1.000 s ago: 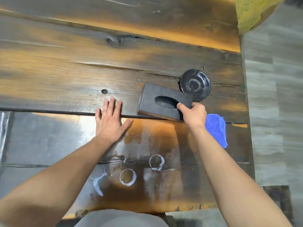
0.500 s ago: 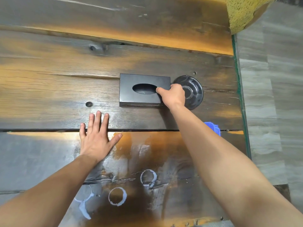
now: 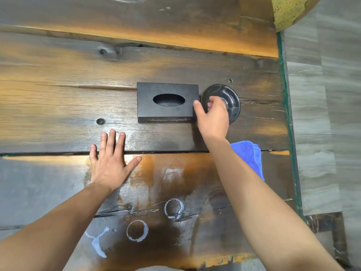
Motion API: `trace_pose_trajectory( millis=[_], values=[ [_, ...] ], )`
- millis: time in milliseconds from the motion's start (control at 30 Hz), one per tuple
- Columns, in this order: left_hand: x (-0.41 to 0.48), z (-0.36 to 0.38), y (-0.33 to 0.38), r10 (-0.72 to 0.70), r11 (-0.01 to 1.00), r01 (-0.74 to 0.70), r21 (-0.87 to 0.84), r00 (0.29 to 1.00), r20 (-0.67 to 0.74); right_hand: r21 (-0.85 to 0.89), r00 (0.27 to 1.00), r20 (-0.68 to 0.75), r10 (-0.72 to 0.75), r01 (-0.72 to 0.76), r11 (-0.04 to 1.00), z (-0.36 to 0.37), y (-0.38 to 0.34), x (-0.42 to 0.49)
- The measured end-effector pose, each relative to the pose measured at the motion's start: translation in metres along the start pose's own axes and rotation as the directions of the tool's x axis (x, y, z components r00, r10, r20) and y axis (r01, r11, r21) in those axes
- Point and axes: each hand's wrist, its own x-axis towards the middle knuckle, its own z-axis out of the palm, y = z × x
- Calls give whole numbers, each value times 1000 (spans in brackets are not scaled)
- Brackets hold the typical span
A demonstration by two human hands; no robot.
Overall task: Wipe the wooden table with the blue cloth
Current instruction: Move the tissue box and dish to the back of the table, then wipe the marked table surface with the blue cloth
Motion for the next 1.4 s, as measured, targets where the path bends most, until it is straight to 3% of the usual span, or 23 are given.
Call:
trace_pose_trajectory(
  millis=[167,233,300,400,600,833,967,1067,1200,1400],
  values=[
    [-1,0,0,3,1000,-3,-15,1000,4,-169,979,-197,-56,22,985,-28,102,-48],
    [-1,0,0,2,1000,-2,-22,1000,7,-272,991,-135,9,-45,961,-37,141,-63],
    [-1,0,0,0,999,0,-32,1000,1,-375,995,27,92,-75,924,-43,172,-73],
    [-1,0,1,5,999,-6,-42,1000,-17,-467,958,249,143,-11,884,-45,196,-81],
    [0,1,-1,16,999,-17,-33,1000,-25,-489,971,173,166,-62,870,-30,203,-86],
    [1,-1,-4,55,995,-56,-81,998,-13,-392,990,95,102,-57,918,-9,202,-153],
    [-14,-9,-22,72,918,-133,-374,982,-173,-234,994,75,82,-62,970,-6,195,-199],
    [-42,-11,-55,16,892,-135,-431,963,-268,-108,987,156,36,-19,994,-12,185,-220],
    [-93,-7,-121,-74,930,-46,-364,948,-308,88,946,319,54,-86,992,-15,157,-240],
    [-156,5,-201,-226,973,205,-107,941,-253,175,890,405,-209,149,973,21,54,-267]
  ],
)
